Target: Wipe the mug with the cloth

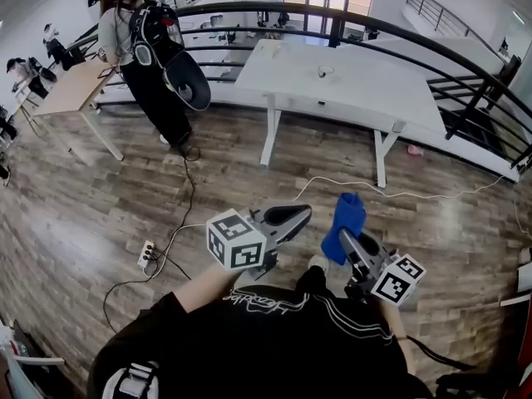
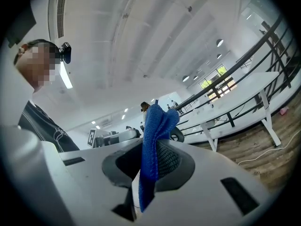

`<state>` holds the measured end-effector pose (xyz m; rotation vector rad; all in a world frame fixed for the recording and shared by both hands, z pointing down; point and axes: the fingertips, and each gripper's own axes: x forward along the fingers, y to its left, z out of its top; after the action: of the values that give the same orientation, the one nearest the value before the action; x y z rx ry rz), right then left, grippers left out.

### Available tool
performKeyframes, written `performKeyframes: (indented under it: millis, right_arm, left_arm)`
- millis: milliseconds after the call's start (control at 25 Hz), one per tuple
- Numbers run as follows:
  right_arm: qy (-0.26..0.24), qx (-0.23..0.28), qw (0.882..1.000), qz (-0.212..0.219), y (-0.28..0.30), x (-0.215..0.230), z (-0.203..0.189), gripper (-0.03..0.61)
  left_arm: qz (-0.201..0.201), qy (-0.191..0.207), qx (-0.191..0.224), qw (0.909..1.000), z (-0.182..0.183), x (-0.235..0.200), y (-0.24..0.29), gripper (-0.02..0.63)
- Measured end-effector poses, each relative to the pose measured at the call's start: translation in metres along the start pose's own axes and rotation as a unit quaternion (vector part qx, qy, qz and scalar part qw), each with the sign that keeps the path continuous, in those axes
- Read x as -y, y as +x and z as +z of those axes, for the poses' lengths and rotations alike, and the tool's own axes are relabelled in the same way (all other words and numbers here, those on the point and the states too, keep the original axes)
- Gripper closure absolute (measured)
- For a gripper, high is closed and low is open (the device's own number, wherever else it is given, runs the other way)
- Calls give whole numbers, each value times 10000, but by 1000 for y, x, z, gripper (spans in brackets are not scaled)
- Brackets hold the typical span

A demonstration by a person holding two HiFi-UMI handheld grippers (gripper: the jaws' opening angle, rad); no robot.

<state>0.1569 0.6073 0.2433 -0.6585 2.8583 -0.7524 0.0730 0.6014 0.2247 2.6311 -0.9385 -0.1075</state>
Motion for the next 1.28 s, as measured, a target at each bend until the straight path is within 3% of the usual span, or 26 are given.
performKeyframes:
  millis: [200, 440, 600, 920, 1120, 1280]
  right_arm:
    - [47, 137, 9998, 132, 17, 30, 15, 531]
    - [291, 10, 9994, 178, 61, 116, 28, 531]
    - [419, -87, 9987, 263, 111, 200, 61, 531]
    - [686, -570, 9955, 311, 240, 383, 134, 531]
    - [577, -667, 9955, 339, 283, 444, 173, 531]
    - [618, -700, 9954, 203, 297, 477, 185, 531]
  left_arm:
    - [76, 230, -170, 9996, 8, -23, 22, 606]
    - [214, 126, -240, 9994, 9, -92, 75, 606]
    - [392, -131, -304, 9987, 17, -170, 131, 606]
    - [839, -732, -435, 9928, 57, -369, 248, 606]
    - [976, -682, -524, 9915, 78, -433, 288, 606]
    - [1019, -1010, -447, 9886, 83, -470, 299, 606]
